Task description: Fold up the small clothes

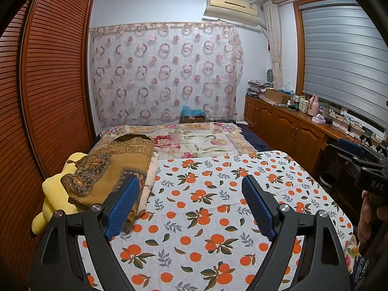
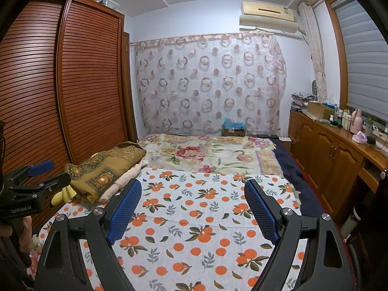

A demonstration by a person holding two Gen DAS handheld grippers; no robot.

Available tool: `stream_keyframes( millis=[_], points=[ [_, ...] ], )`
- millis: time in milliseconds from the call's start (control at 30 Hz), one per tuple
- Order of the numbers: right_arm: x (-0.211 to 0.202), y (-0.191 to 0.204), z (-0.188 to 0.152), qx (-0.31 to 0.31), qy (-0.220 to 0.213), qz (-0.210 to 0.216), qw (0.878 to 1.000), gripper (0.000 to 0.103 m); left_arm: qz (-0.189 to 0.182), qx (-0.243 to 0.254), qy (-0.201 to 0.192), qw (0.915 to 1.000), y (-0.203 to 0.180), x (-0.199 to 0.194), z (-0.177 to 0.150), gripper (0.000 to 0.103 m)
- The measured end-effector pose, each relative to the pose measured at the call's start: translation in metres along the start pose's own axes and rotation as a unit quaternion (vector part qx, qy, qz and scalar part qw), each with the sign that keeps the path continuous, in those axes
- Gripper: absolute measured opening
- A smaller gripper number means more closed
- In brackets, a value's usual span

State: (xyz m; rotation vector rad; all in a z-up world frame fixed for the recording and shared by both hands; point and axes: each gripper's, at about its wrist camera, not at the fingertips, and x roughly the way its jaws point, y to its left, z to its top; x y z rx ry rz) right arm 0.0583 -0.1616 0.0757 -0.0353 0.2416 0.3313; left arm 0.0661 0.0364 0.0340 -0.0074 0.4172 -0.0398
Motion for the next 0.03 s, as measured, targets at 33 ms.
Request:
stream_keyframes(
  millis=[33],
  points=[
    [0.0, -0.0002, 0.0, 0.0, 0.0, 0.0, 1.0, 0.088, 0.0, 0.0, 0.0, 1.0, 0.0002, 0.0, 0.0, 0.087]
  ],
)
